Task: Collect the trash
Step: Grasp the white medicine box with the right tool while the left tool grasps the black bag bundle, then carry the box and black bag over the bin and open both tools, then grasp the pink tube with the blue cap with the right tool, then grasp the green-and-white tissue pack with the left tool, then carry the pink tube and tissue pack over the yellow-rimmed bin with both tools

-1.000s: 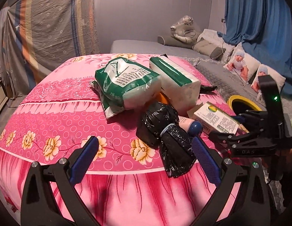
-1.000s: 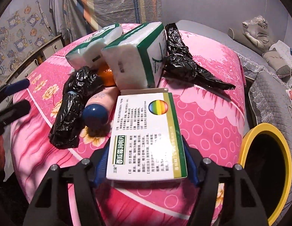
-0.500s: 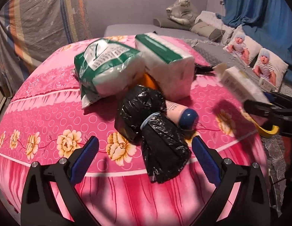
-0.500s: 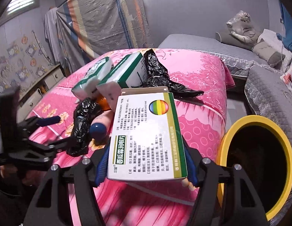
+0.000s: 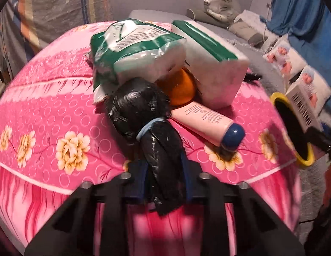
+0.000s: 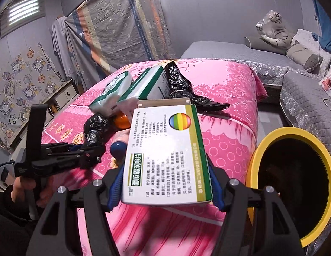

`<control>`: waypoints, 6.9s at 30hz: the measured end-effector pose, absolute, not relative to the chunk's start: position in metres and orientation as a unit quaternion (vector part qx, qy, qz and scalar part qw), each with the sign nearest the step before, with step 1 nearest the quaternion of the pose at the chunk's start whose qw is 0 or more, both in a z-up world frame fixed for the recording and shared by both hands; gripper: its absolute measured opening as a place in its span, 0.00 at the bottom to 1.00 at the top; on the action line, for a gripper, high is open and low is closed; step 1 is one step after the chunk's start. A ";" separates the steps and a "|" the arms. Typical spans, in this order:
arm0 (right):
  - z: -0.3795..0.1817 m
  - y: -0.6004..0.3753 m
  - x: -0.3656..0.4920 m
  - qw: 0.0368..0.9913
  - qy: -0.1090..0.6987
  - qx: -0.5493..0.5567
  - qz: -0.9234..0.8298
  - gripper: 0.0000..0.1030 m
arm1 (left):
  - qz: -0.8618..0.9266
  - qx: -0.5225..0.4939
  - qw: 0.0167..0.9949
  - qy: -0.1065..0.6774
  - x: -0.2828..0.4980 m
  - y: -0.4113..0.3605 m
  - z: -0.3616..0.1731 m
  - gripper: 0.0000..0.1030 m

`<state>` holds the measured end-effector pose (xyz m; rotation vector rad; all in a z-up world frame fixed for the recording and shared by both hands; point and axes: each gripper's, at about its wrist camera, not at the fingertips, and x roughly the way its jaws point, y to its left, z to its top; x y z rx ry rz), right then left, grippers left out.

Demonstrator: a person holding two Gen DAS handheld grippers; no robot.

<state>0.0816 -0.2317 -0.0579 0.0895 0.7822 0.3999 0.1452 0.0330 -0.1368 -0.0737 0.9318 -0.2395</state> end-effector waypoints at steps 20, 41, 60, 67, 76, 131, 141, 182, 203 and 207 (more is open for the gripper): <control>-0.049 -0.239 0.068 0.908 0.366 0.074 0.189 0.61 | -0.090 0.007 0.942 0.324 0.092 0.041 -0.076 0.23; -0.033 -0.334 0.061 0.938 0.316 0.129 0.065 0.61 | -0.220 0.079 0.924 0.302 0.133 -0.094 -0.047 0.23; -0.057 -0.432 0.050 0.930 0.311 0.175 -0.087 0.61 | -0.323 0.097 0.889 0.310 0.153 -0.207 -0.060 0.23; -0.075 -0.453 0.057 0.915 0.333 0.201 -0.108 0.61 | -0.354 0.097 0.872 0.325 0.159 -0.246 -0.081 0.24; -0.101 -0.480 0.065 0.893 0.360 0.238 -0.128 0.61 | -0.376 0.087 0.856 0.343 0.179 -0.283 -0.102 0.24; -0.103 -0.109 0.144 0.854 0.449 -0.076 0.251 0.55 | -0.013 -0.122 0.949 0.291 0.150 0.139 -0.060 0.92; -0.115 -0.095 0.158 0.846 0.464 -0.092 0.245 0.37 | -0.006 -0.112 0.946 0.303 0.156 0.140 -0.067 0.92; -0.078 -0.271 0.053 0.859 0.426 0.131 0.253 0.36 | -0.129 0.006 0.892 0.434 0.251 -0.062 -0.100 0.87; -0.065 -0.268 0.056 0.863 0.420 0.133 0.247 0.36 | -0.168 0.011 0.903 0.395 0.200 -0.033 -0.079 0.46; -0.063 -0.262 0.058 0.864 0.420 0.128 0.246 0.36 | -0.178 0.006 0.908 0.380 0.176 -0.014 -0.069 0.46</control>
